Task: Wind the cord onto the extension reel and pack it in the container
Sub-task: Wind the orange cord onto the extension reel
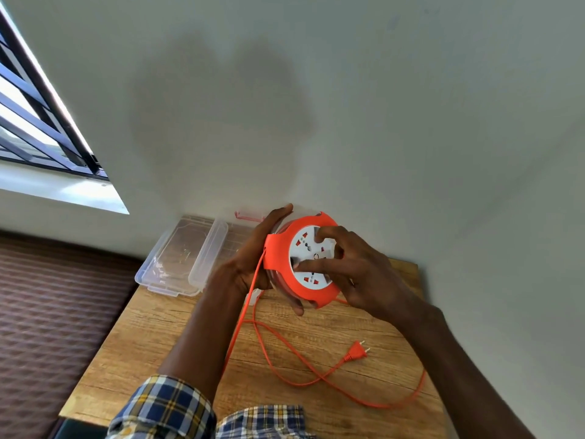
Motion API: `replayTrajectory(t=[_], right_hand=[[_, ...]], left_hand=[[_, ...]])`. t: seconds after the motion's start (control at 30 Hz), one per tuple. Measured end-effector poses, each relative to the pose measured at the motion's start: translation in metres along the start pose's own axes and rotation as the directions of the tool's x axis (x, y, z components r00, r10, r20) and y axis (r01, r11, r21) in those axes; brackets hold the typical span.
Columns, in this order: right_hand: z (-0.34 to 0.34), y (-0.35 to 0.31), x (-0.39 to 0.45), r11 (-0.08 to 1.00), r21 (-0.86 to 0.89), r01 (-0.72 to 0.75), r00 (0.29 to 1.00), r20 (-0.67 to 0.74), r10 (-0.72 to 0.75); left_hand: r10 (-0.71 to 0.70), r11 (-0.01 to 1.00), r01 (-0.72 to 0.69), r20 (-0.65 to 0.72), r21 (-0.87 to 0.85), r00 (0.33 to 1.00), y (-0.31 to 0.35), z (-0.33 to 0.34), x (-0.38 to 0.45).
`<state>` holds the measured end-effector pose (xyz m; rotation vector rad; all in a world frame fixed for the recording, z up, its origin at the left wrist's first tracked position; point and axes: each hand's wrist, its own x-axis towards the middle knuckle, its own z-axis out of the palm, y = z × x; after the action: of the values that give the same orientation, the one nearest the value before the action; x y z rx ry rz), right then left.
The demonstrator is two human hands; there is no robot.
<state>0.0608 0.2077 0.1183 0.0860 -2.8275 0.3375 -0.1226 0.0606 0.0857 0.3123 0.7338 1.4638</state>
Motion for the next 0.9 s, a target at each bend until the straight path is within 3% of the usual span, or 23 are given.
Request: replayTrajectory(t=[0.27,0.43,0.67,0.77,0.9], right_hand=[[0.006,0.003,0.006,0.994,-0.110,0.008,0.999,-0.037,-0.012],[0.015,-0.009,0.001,0.985,-0.028,-0.173,0.976,-0.137,0.168],[0.031,-0.038,-0.001,0.891,0.128,-0.435,0.855,-0.251,0.453],[0.033,-0.033,-0.005,0.905,0.107,-0.412,0.879,-0.214,0.425],[0.027,-0.021,-0.011,0.961,0.041,-0.274,0.941,-0.195,0.276]], left_hand=[[-0.004,1.000,0.006,-0.075,0.025,0.997,-0.001,-0.003,-0.003],[0.021,0.998,-0.013,-0.133,0.056,0.991,-0.001,-0.001,-0.003],[0.021,0.997,-0.011,-0.142,0.076,0.990,-0.002,-0.001,-0.001],[-0.001,0.997,0.011,-0.122,0.081,0.993,-0.004,-0.003,-0.002],[0.058,0.996,-0.049,-0.120,0.071,0.991,0.002,-0.001,-0.004]])
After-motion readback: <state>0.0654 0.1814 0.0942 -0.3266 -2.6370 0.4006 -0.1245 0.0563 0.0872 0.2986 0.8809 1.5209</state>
